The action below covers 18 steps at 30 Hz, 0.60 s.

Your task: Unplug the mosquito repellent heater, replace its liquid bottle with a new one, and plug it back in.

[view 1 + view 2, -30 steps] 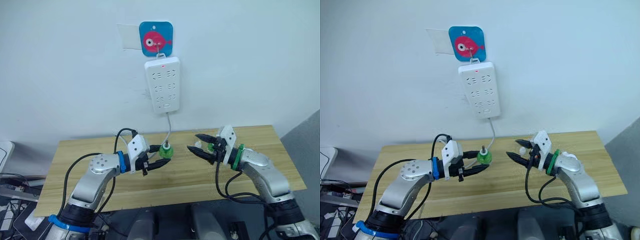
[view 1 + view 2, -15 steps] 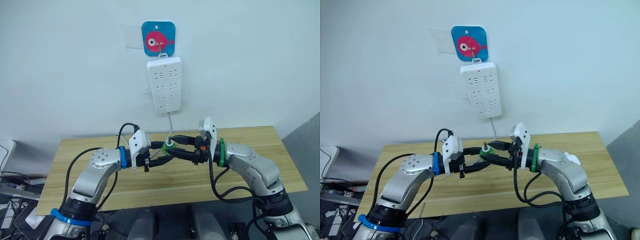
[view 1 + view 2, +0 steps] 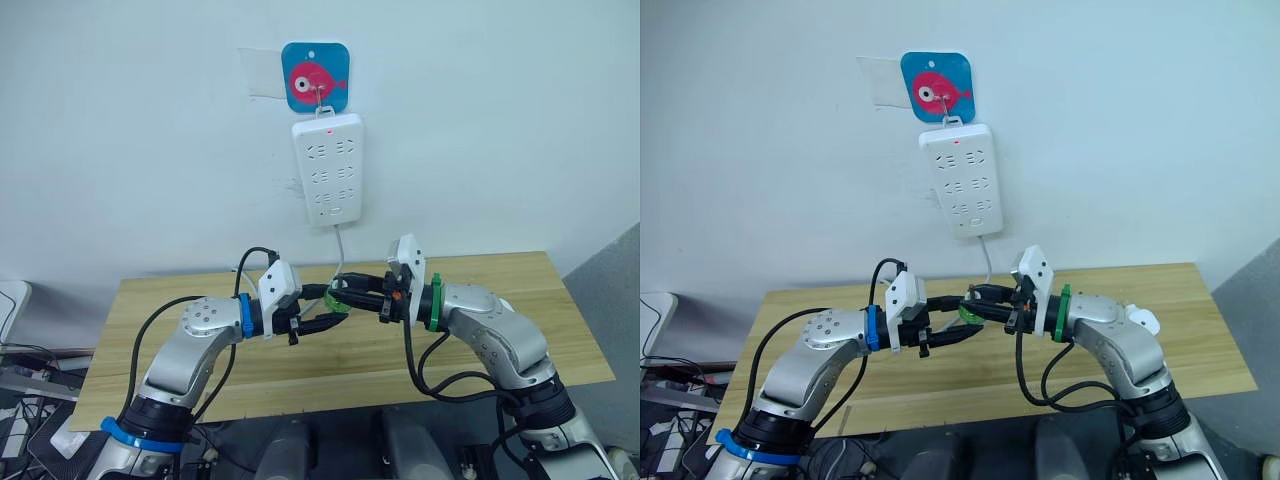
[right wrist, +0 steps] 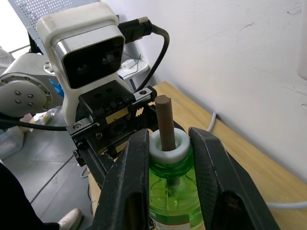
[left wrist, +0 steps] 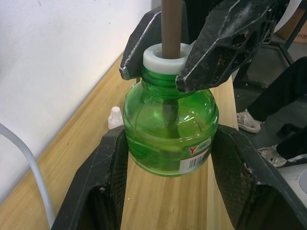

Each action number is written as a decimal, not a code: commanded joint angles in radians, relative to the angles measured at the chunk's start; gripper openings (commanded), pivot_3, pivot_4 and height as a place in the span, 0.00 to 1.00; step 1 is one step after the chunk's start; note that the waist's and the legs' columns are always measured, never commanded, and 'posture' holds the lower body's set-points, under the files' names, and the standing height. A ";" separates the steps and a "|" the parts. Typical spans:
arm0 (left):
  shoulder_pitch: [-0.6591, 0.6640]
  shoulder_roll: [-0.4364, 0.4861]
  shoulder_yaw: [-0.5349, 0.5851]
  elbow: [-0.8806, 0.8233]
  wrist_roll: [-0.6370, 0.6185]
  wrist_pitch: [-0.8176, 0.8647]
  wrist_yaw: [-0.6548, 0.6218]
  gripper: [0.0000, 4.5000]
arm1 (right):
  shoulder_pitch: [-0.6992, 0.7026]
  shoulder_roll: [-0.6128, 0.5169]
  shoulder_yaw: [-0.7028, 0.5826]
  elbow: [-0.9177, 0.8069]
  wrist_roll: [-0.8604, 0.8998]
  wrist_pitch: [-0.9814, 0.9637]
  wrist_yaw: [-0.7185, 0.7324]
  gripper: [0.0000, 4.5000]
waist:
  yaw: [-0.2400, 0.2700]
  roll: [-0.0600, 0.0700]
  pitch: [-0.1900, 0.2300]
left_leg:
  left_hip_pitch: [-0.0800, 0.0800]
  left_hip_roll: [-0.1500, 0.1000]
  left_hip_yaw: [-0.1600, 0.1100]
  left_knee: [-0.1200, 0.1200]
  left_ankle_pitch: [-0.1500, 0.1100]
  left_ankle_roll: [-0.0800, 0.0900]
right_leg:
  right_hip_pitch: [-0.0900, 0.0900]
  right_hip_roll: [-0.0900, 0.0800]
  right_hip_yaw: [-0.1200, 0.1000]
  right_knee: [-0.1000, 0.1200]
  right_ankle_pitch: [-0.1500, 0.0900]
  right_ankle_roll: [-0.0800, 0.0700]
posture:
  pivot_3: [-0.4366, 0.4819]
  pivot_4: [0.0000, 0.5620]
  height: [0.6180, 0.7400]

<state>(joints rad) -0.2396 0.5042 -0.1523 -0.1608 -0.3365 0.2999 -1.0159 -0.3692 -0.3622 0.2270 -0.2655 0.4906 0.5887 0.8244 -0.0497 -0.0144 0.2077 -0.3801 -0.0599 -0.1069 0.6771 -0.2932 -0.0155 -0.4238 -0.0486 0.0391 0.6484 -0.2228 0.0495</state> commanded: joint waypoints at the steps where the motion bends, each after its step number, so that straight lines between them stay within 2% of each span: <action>1: -0.010 -0.015 0.012 -0.051 -0.036 -0.006 0.004 0.48 | 0.013 0.002 -0.038 -0.006 0.024 0.007 -0.011 0.19 | 0.000 0.000 0.000 | 0.000 0.000 0.000 0.000 0.000 0.000 | 0.000 0.000 0.000 0.000 0.000 0.000 | 0.42 0.32 1.00; 4: -0.009 -0.045 0.033 -0.063 -0.064 0.000 0.029 0.48 | 0.001 0.071 -0.193 -0.004 0.157 0.128 -0.154 0.19 | 0.002 0.000 0.000 | 0.000 0.000 0.000 0.000 0.000 0.000 | 0.000 0.000 0.000 0.000 0.000 0.000 | 0.42 0.31 1.00; 6: -0.009 -0.073 0.049 -0.074 -0.092 0.007 0.052 0.65 | -0.006 0.120 -0.296 0.002 0.251 0.209 -0.258 0.19 | 0.005 0.000 0.000 | 0.000 0.000 -0.001 0.000 0.000 0.000 | 0.000 0.000 0.000 0.000 0.000 0.000 | 0.42 0.31 1.00; 8: -0.009 -0.117 0.061 -0.094 -0.124 0.018 0.091 0.77 | -0.003 0.161 -0.392 0.006 0.362 0.297 -0.361 0.19 | 0.008 0.000 0.000 | 0.000 0.000 -0.001 0.000 0.000 0.000 | 0.000 0.000 0.000 0.000 0.000 0.000 | 0.41 0.31 1.00; 11: -0.010 -0.171 0.050 -0.120 -0.119 -0.003 0.136 0.98 | -0.002 0.227 -0.516 0.020 0.547 0.398 -0.529 0.19 | 0.014 0.000 0.000 | -0.001 -0.001 0.000 0.000 0.000 0.000 | 0.000 -0.002 0.001 0.000 0.000 0.000 | 0.39 0.31 1.00; 14: -0.020 -0.228 0.036 -0.117 -0.076 -0.066 0.192 1.00 | -0.014 0.288 -0.619 0.049 0.751 0.438 -0.714 0.19 | 0.014 0.000 0.000 | -0.001 0.000 0.000 0.000 0.000 0.000 | 0.000 -0.001 0.001 0.000 0.000 0.000 | 0.38 0.30 1.00; 18: -0.049 -0.285 0.014 -0.069 -0.005 -0.169 0.246 1.00 | -0.033 0.317 -0.655 0.057 1.012 0.415 -0.926 0.19 | 0.010 0.001 0.000 | 0.000 0.000 0.002 0.000 0.000 0.000 | 0.000 -0.001 0.001 0.002 0.000 0.000 | 0.38 0.29 1.00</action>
<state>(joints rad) -0.2730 0.2313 -0.1290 -0.2227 -0.3661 0.1857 -0.7887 -0.3767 -0.0513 -0.4125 -0.1839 1.3818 1.0204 -0.0386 -0.0394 -0.0136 0.2073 -0.3804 -0.0603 -0.1051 0.6771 -0.2931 -0.0152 -0.4243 -0.0490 0.0403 0.6500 -0.2227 0.0494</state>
